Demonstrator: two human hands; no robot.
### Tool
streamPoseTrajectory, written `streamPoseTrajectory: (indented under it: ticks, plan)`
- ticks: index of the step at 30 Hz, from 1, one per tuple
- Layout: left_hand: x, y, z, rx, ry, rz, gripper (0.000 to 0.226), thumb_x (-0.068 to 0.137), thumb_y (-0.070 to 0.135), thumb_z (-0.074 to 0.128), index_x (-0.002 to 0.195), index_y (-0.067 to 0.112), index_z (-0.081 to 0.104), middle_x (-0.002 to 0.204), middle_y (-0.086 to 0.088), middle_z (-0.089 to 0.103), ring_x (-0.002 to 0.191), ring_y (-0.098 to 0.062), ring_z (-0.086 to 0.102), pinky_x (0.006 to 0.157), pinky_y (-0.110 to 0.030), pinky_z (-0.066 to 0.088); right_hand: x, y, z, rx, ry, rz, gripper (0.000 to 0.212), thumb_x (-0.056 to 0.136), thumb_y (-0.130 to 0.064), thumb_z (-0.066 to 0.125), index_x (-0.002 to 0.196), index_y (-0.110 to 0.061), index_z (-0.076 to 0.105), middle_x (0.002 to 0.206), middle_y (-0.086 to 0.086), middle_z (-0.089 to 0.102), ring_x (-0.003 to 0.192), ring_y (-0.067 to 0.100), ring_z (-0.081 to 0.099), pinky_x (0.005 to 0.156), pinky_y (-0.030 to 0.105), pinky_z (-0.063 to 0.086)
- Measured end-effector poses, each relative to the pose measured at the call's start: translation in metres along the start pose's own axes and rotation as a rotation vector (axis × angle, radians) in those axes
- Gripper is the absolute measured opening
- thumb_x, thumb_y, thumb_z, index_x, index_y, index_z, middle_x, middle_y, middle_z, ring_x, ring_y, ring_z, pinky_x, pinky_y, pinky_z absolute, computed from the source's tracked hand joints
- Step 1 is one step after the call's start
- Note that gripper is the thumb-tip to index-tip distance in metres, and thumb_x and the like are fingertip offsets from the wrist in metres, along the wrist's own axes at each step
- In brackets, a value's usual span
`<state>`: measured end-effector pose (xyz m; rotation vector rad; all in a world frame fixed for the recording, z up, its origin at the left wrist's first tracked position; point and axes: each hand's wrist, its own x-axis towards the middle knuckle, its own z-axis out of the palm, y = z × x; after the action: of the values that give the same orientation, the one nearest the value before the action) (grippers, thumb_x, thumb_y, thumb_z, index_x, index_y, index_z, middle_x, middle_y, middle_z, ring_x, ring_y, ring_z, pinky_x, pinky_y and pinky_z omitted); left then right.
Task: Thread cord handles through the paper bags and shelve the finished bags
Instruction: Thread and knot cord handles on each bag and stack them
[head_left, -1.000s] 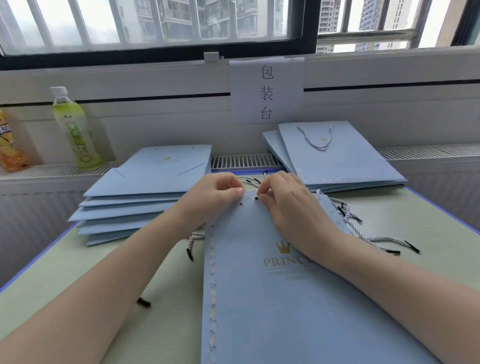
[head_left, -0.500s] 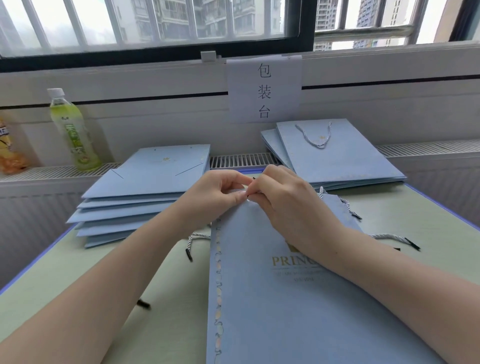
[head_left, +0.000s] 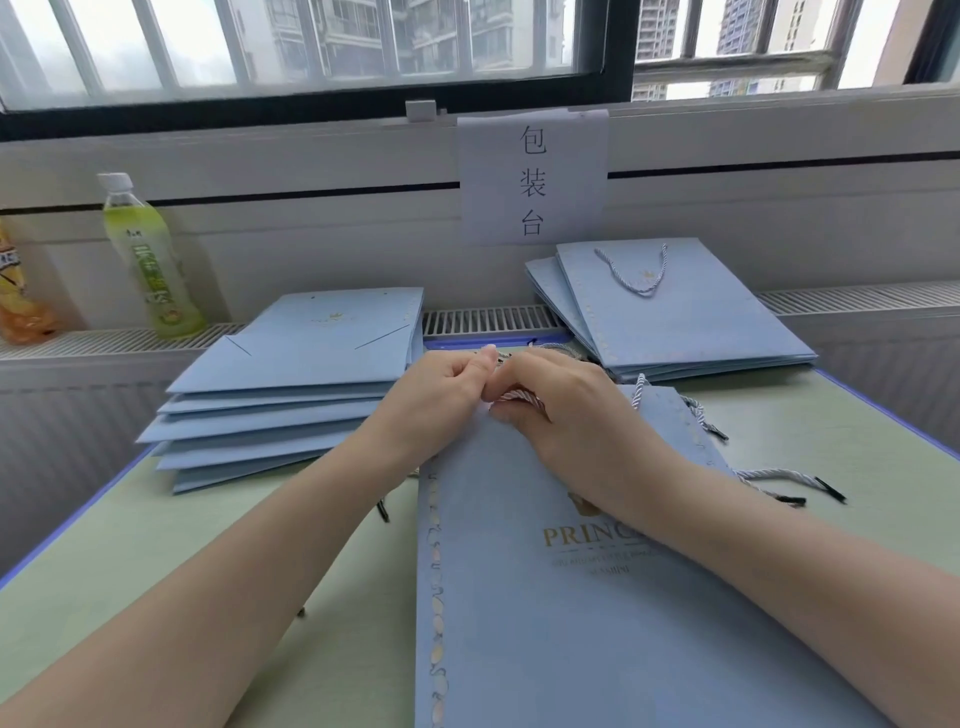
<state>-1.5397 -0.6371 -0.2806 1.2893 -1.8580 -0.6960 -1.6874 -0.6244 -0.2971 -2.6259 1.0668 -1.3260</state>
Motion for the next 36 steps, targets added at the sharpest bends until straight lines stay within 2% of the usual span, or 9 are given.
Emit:
streamPoseTrajectory:
  ticks: [3,7,9,16,22,26,30,33,36]
  plan:
    - [0.000,0.001,-0.001,-0.111,0.011,-0.085,0.062,0.094,0.049,0.043,0.077,-0.009,0.052,0.076,-0.008,0.049,0.075,-0.016,0.045,0.072,-0.032,0.036,0.001,-0.003,0.001,0.047,0.053,0.042,0.008,0.077,-0.012,0.062,0.082,-0.006,0.063,0.081,-0.002,0.063,0.074,0.001,0.046,0.069,0.014,0.037]
    - [0.000,0.002,-0.005,-0.237,0.029,-0.224,0.050,0.096,0.039,0.050,0.077,-0.007,0.055,0.074,-0.011,0.046,0.067,-0.023,0.041,0.061,-0.029,0.034,0.001,-0.007,0.005,-0.033,0.054,-0.019,0.005,0.076,-0.012,0.065,0.078,-0.007,0.065,0.078,0.004,0.059,0.072,0.012,0.046,0.066,0.019,0.033]
    - [-0.001,0.003,-0.006,-0.228,0.023,-0.231,0.045,0.095,0.038,0.052,0.073,-0.002,0.056,0.072,-0.013,0.047,0.065,-0.022,0.041,0.056,-0.025,0.036,0.001,-0.008,0.006,-0.055,0.052,-0.088,0.004,0.079,-0.009,0.063,0.080,-0.005,0.065,0.079,0.006,0.059,0.074,0.014,0.045,0.067,0.016,0.029]
    - [-0.004,0.007,-0.011,-0.159,-0.055,-0.252,0.051,0.094,0.042,0.052,0.053,0.012,0.056,0.065,-0.014,0.053,0.055,-0.021,0.045,0.047,-0.022,0.036,-0.004,-0.006,0.008,-0.087,-0.044,-0.209,0.012,0.091,-0.001,0.051,0.095,-0.001,0.063,0.092,0.013,0.058,0.088,0.028,0.052,0.079,0.031,0.042]
    - [-0.003,0.004,-0.014,-0.076,-0.090,-0.268,0.051,0.092,0.042,0.052,0.051,0.013,0.046,0.063,-0.013,0.045,0.053,-0.021,0.040,0.047,-0.022,0.032,-0.003,-0.008,0.005,-0.120,-0.035,-0.174,0.012,0.084,-0.004,0.055,0.096,-0.003,0.058,0.094,0.008,0.059,0.088,0.021,0.050,0.078,0.020,0.036]
    - [-0.003,0.005,-0.013,0.123,-0.038,-0.099,0.050,0.091,0.046,0.053,0.060,0.008,0.045,0.056,-0.008,0.038,0.050,-0.017,0.032,0.042,-0.020,0.024,0.000,-0.004,-0.008,-0.081,-0.113,0.021,0.012,0.093,-0.019,0.055,0.099,-0.009,0.057,0.071,-0.016,0.047,0.066,0.007,0.036,0.060,0.020,0.027]
    - [-0.003,0.005,-0.014,0.227,0.037,0.047,0.057,0.092,0.039,0.057,0.050,0.016,0.026,0.044,0.005,0.018,0.039,-0.011,0.014,0.039,-0.020,0.012,0.004,0.002,-0.020,0.254,-0.079,0.242,0.006,0.093,-0.016,0.056,0.090,-0.017,0.061,0.060,-0.009,0.054,0.055,0.006,0.049,0.059,0.022,0.041]
    - [-0.001,0.005,-0.021,0.221,0.097,-0.015,0.055,0.091,0.040,0.058,0.054,0.003,0.039,0.050,-0.005,0.027,0.041,-0.012,0.019,0.039,-0.020,0.016,0.009,0.002,-0.027,0.404,0.072,0.344,0.010,0.093,-0.010,0.056,0.086,-0.015,0.062,0.061,-0.003,0.055,0.052,0.004,0.048,0.059,0.024,0.042]
    - [0.002,0.005,-0.028,0.105,0.097,-0.117,0.058,0.088,0.044,0.060,0.071,-0.012,0.060,0.061,-0.014,0.047,0.052,-0.018,0.038,0.046,-0.023,0.029,0.013,0.002,-0.035,0.429,0.218,0.370,0.014,0.093,-0.011,0.055,0.084,-0.019,0.061,0.062,0.005,0.054,0.055,0.010,0.047,0.059,0.031,0.042]
